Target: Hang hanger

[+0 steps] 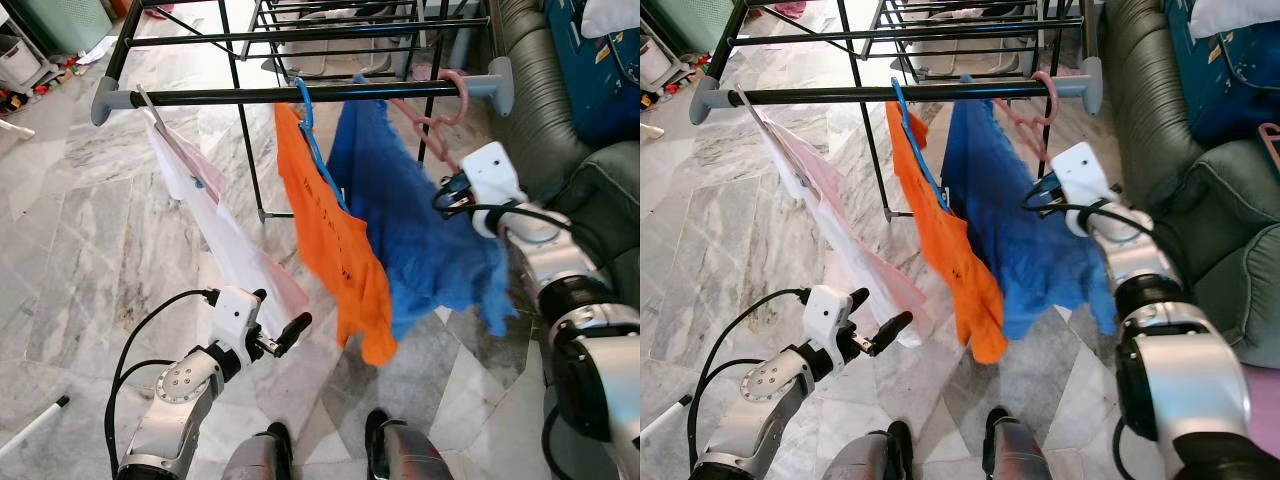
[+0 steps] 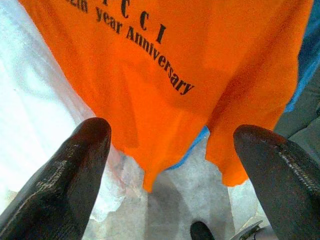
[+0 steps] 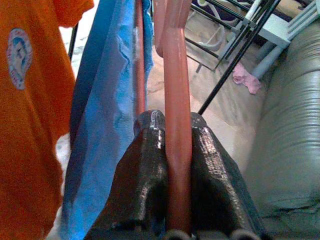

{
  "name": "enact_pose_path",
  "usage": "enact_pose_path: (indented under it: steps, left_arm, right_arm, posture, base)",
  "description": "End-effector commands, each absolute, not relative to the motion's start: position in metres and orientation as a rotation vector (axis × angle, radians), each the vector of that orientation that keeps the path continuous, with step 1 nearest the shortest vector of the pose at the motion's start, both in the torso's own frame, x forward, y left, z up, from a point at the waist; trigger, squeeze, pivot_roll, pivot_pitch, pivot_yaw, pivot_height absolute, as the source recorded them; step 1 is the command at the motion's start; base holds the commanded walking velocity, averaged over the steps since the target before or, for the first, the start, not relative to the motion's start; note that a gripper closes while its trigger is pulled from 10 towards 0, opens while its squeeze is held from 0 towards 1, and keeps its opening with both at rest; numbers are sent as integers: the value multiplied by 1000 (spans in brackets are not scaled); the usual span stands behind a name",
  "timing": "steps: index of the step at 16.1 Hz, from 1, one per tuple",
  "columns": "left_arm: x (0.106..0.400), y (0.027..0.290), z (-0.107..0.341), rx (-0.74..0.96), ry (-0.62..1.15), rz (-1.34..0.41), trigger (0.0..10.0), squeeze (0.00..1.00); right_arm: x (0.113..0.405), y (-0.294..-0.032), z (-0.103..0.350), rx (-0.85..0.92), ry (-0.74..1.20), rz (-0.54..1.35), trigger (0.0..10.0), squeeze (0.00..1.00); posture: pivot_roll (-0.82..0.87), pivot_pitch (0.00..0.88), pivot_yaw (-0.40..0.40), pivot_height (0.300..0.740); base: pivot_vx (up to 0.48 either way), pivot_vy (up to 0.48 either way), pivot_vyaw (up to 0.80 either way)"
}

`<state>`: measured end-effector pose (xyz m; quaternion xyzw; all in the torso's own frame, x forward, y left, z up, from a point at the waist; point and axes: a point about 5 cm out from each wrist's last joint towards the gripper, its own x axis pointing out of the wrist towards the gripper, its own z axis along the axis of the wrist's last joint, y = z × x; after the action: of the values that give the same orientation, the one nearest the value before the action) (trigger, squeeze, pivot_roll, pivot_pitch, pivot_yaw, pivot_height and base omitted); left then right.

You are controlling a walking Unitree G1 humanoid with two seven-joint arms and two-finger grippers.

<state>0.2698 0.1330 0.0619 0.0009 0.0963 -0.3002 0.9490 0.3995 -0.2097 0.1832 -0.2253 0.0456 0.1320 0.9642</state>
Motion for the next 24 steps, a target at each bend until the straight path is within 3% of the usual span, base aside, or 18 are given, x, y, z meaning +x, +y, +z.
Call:
enact_pose_path:
  steps: [1, 4, 5, 6, 13, 20, 22, 23, 24]
  left_arm:
    - [267, 137, 57, 20, 227, -616, 10000, 0]
    - [267, 137, 57, 24, 231, -619, 10000, 0]
    - [267, 137, 57, 25, 232, -621, 10000, 0]
    - [267, 137, 57, 26, 232, -620, 10000, 0]
    - [266, 140, 55, 30, 238, -615, 10000, 0]
    - [270, 144, 51, 50, 234, -592, 10000, 0]
    - [272, 143, 50, 53, 231, -596, 10000, 0]
    - [272, 143, 50, 54, 230, -597, 10000, 0]
    - [273, 141, 50, 54, 229, -599, 10000, 0]
  right_arm:
    - [395, -211, 171, -431, 122, 299, 10000, 0]
    - [393, -218, 168, -440, 145, 278, 10000, 0]
    - [392, -221, 167, -444, 153, 259, 3569, 0]
    - [392, -224, 166, -421, 161, 225, 0, 0]
    - [395, -229, 180, -376, 85, 160, 0, 0]
    - [379, -218, 192, -345, -191, 90, 0, 0]
    - [365, -210, 189, -326, -234, 66, 1529, 0]
    - [359, -207, 186, -331, -238, 64, 2784, 0]
    - [353, -205, 182, -322, -235, 60, 8941, 0]
  posture:
    - [-60, 234, 96, 740]
    - [-62, 236, 101, 740]
    - [-62, 236, 101, 740]
    - [-60, 237, 101, 740]
    - [-54, 236, 105, 740]
    - [-77, 235, 112, 740]
    - [-88, 236, 112, 740]
    - [-97, 234, 113, 740]
    - [-102, 233, 114, 740]
  base:
    - [0, 0, 0]
    - [0, 0, 0]
    - [0, 0, 0]
    - [0, 0, 0]
    - [0, 0, 0]
    - [0, 0, 0]
    - [0, 0, 0]
    - [0, 0, 0]
    - [0, 0, 0]
